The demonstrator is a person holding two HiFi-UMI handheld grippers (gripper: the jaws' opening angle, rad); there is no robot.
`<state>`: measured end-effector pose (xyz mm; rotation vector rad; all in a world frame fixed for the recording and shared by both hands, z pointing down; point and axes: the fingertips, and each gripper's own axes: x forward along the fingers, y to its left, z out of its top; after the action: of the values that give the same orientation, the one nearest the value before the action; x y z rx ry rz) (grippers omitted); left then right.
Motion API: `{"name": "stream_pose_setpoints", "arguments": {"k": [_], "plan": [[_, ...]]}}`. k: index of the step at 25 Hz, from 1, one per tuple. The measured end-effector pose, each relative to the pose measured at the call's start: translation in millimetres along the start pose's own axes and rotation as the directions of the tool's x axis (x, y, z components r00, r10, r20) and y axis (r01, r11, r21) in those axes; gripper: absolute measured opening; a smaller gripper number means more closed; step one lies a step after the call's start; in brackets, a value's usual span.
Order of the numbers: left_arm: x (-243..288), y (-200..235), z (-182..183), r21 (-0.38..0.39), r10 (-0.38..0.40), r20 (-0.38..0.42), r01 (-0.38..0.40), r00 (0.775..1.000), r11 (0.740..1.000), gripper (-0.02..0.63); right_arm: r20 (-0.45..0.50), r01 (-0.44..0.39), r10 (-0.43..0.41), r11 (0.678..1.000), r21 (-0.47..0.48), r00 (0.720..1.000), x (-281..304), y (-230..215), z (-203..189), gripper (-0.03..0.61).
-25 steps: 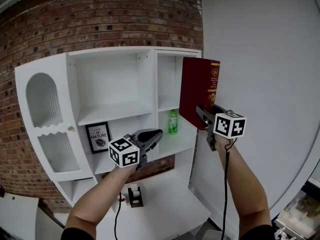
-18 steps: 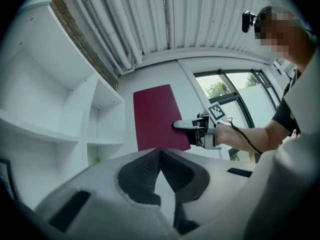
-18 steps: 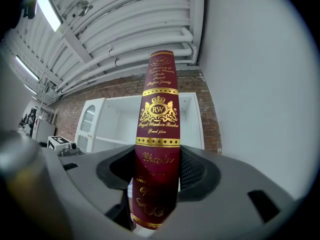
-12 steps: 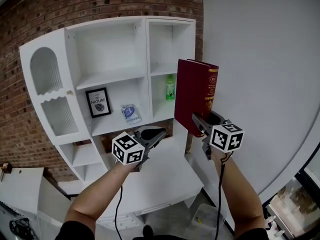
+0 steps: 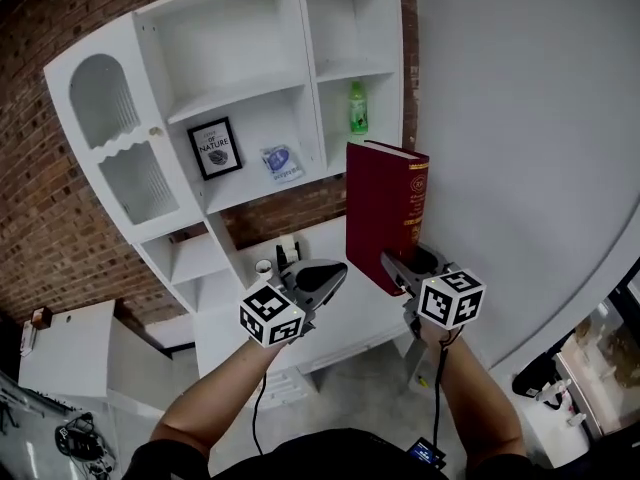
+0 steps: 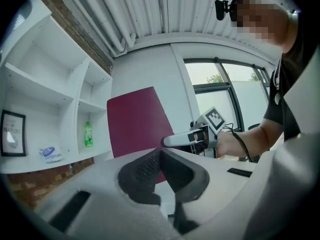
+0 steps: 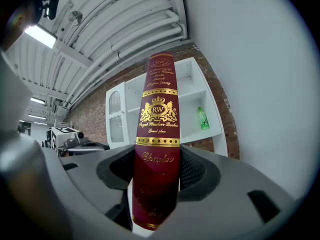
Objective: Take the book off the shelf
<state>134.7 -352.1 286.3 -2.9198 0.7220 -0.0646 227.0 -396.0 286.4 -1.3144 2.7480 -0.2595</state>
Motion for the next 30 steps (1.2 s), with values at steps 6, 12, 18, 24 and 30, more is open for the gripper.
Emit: {"name": "stream_pose_setpoints", "arguments": {"k": [6,12,18,24,30], "plan": [[-64,-19,-27,-0.101,-0.030,0.011,0.031,0.999,0.994,0.008,-0.035,0.037,-0.035,0.998,0.056,0.999,-6,56,-47,0.225],[-133,-37,-62,-0.107,-0.090,-0.050,0.084,0.995,0.991,0.008,-0.078,0.090,-0.083,0.991,0.094,0.993,-13,118,-91,0.225],[-186,-49,-90,-0.168,-0.135,-0.049,0.125,0.990,0.978,0.008,-0.128,0.142,-0.126,0.982,0.125,0.984,-22,170,-138,0.225],[-217,-73,-115,-0.223,-0.153,-0.059,0.136,0.986,0.965,0.008,-0.181,0.170,-0.138,0.970,0.176,0.974,-43,202,-179,0.225],[-228,-118,-114,-0.248,-0.155,-0.055,0.137,0.986,0.959,0.008,-0.202,0.154,-0.119,0.974,0.166,0.972,-82,220,-190,0.225]]}}
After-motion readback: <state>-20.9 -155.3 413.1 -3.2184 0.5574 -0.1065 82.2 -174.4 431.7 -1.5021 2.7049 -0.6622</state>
